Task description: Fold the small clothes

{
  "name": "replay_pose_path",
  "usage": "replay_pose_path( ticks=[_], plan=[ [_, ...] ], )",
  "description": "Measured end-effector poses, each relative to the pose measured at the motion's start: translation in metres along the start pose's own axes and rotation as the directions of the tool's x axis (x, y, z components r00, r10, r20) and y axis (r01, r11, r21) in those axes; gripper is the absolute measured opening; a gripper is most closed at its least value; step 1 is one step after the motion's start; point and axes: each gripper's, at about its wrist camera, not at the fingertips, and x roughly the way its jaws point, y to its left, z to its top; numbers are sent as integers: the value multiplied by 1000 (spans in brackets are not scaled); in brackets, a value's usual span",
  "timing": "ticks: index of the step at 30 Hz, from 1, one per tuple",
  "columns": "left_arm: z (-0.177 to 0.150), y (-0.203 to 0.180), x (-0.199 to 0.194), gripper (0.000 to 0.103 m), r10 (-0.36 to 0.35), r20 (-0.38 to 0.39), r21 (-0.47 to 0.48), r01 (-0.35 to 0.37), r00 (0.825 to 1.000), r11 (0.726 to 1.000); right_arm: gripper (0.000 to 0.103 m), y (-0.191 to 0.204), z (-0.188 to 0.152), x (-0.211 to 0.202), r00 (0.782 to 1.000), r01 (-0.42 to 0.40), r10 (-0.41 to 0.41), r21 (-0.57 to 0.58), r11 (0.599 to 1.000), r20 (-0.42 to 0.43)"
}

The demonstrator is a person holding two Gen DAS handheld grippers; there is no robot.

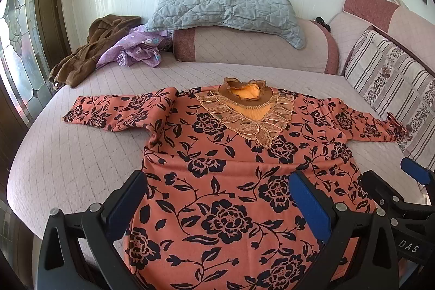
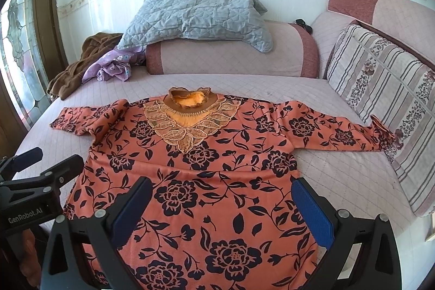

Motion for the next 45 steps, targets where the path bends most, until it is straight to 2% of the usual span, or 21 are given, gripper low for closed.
replay_pose_path(
  ticks=[12,15,18,20,21,23,24,27,29,31,33,35,37,38,39,40,41,42,44,45],
  plan=[
    [3,-3,17,103,3,-22,11,-3,1000,1000,103,-6,1,14,1000,-6,6,8,1000,-22],
    [2,-1,24,103,-20,-31,5,20,999,1000,103,-15,1,19,1000,-16,16,23,1000,-20],
    [-5,18,44,103,-45,-75,-52,42,996,998,103,-43,0,28,995,-94,97,116,989,-28],
    [-14,31,64,103,-24,-122,-73,15,992,997,103,-79,-4,41,985,-165,174,219,962,-22],
    [-17,35,71,103,-9,-142,-74,-2,990,997,103,-96,-6,48,982,-175,188,266,948,-25],
    [-26,46,86,103,19,-181,-77,-34,983,996,103,-148,-15,66,981,-162,192,414,896,-32],
    [-30,51,92,103,28,-198,-83,-45,980,996,103,-179,-20,76,981,-161,195,494,855,-18],
    [-38,63,105,103,48,-229,-95,-72,972,993,99,-276,-38,108,985,-132,171,735,665,23],
    [-41,69,110,103,57,-229,-105,-83,972,991,87,-338,-48,132,992,-94,124,839,536,32],
    [-40,72,112,103,56,-215,-112,-81,975,990,76,-379,-52,152,996,-51,84,895,442,15],
    [-38,74,114,103,59,-199,-115,-83,978,990,73,-408,-50,171,998,-16,61,925,380,-8],
    [-34,74,120,103,60,-193,-116,-83,979,990,73,-426,-45,188,999,17,33,938,346,-31],
    [-36,76,129,103,61,-207,-114,-86,976,990,73,-434,-35,202,999,46,2,938,344,-50],
    [-36,77,133,103,59,-215,-114,-85,975,990,73,-435,-29,206,998,67,-16,931,358,-66],
    [-38,78,138,103,62,-228,-114,-90,972,989,72,-434,-18,213,995,100,-36,914,393,-94],
    [-40,79,141,103,63,-234,-117,-93,970,989,59,-433,-10,217,991,131,-49,897,422,-121],
    [-42,81,144,103,64,-241,-121,-95,968,988,31,-431,0,223,981,191,-76,864,465,-176],
    [-46,84,150,103,70,-260,-125,-105,963,987,19,-431,6,227,973,228,-89,844,485,-211],
    [-49,86,155,103,88,-264,-110,-121,960,987,10,-435,13,231,964,264,-112,819,509,-241],
    [-51,87,154,103,80,-248,-108,-110,966,988,9,-427,28,226,961,277,-145,791,545,-237]
  ],
)
